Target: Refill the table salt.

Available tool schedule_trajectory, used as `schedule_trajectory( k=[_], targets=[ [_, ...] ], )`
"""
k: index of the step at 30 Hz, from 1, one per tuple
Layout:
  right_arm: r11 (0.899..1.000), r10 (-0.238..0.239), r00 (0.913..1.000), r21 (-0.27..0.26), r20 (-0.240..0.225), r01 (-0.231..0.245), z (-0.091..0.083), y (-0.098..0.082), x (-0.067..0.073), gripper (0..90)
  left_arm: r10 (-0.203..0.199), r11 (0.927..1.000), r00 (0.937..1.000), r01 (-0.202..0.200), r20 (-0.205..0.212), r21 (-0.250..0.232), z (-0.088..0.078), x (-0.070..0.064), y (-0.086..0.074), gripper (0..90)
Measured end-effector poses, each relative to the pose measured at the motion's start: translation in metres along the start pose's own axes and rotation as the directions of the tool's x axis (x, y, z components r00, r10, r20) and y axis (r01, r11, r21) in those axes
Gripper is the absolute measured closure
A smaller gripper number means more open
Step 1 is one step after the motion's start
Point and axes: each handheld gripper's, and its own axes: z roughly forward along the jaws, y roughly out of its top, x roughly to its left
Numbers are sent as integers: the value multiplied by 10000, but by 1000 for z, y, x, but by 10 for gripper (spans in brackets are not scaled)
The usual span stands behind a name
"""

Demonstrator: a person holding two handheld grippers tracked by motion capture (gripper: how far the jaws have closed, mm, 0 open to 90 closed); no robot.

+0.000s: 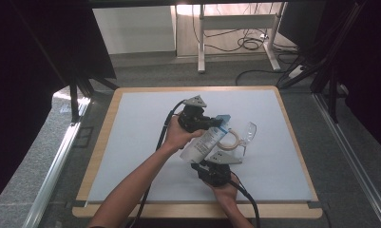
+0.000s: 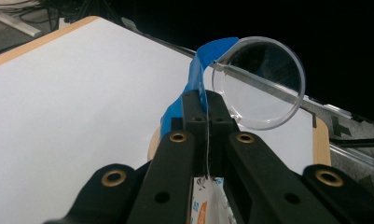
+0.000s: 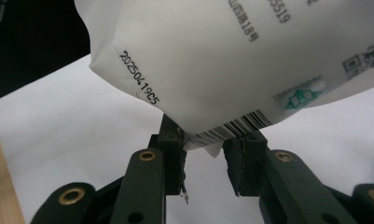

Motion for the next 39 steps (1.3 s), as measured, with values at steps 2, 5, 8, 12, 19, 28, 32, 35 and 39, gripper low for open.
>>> schedule_trajectory(
  k=[2,5,8,12,19,28,32,35,39],
  targets=[
    [10000,21,10000,-54,-42,-21,-1,1,1,705,-1,10000,10000,1,50,-18,1,0,1,900],
    [9999,54,9999,-87,-113,-55,-2,3,1,706,9,10000,10000,-9,42,-3,2,0,2,900],
    [9999,52,9998,-117,-172,-54,-3,4,3,707,-16,10000,10000,16,59,4,3,0,2,900],
    [9998,55,9995,-205,-321,-61,-5,6,5,709,-16,10000,9999,16,102,59,4,1,4,900],
    [9991,213,9988,-359,-441,-229,-8,9,7,710,-31,9999,9998,29,175,114,8,2,8,900],
    [9986,278,9988,-448,-391,-296,-10,11,5,711,-21,9999,9998,18,196,152,10,2,11,900],
    [9987,280,9988,-426,-414,-297,-11,11,6,711,-11,9998,9998,7,204,181,10,3,11,900],
    [9988,232,9987,-425,-452,-252,-11,11,5,712,-25,9999,9998,21,221,172,8,4,11,900],
    [9987,201,9987,-459,-463,-222,-13,11,5,714,-45,9999,9998,42,217,147,6,6,11,900]
  ],
)
